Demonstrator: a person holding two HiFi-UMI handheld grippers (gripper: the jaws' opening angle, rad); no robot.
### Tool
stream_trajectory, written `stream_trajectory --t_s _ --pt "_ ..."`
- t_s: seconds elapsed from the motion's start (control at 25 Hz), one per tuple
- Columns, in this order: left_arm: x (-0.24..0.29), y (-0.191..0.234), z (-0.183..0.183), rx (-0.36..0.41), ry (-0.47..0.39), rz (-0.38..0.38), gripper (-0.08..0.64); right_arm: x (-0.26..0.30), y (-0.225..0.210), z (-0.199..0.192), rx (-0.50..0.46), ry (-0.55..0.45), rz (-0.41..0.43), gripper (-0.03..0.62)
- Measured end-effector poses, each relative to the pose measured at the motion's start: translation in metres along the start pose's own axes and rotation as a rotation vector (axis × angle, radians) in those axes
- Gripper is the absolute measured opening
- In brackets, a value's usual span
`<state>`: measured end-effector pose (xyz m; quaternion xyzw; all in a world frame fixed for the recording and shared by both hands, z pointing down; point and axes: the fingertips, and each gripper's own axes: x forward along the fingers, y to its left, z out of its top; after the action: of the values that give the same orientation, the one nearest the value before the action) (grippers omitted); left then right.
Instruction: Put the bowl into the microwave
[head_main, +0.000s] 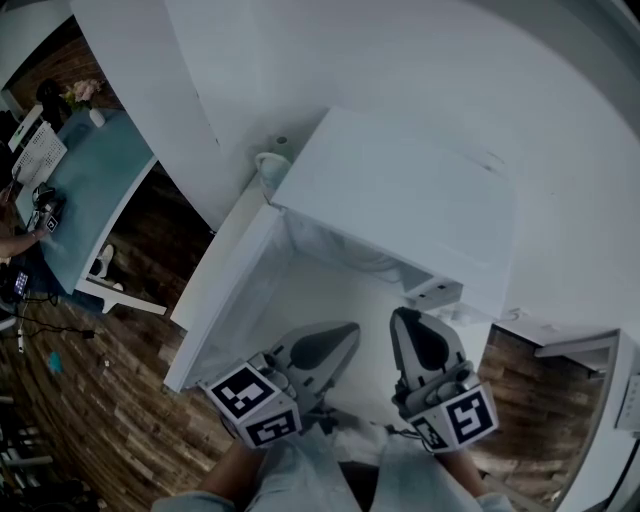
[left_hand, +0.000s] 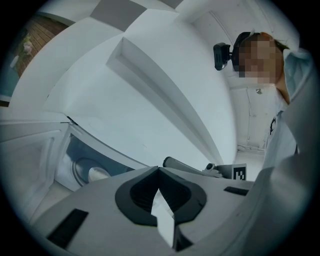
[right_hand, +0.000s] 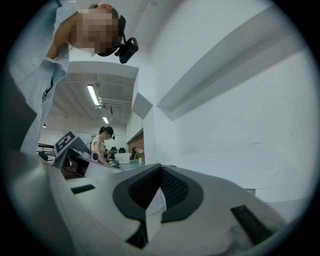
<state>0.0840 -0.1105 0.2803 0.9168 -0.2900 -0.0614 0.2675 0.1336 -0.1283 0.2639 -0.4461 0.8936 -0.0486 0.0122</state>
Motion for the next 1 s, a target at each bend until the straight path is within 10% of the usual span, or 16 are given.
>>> stream_trajectory --t_s 1.0 --pt "-0.0013 0.0016 -0.0011 -0.007 0.009 0.001 -0.002 0.0048 0.0038 -0.0037 -0.011 0.026 0.021 0.002"
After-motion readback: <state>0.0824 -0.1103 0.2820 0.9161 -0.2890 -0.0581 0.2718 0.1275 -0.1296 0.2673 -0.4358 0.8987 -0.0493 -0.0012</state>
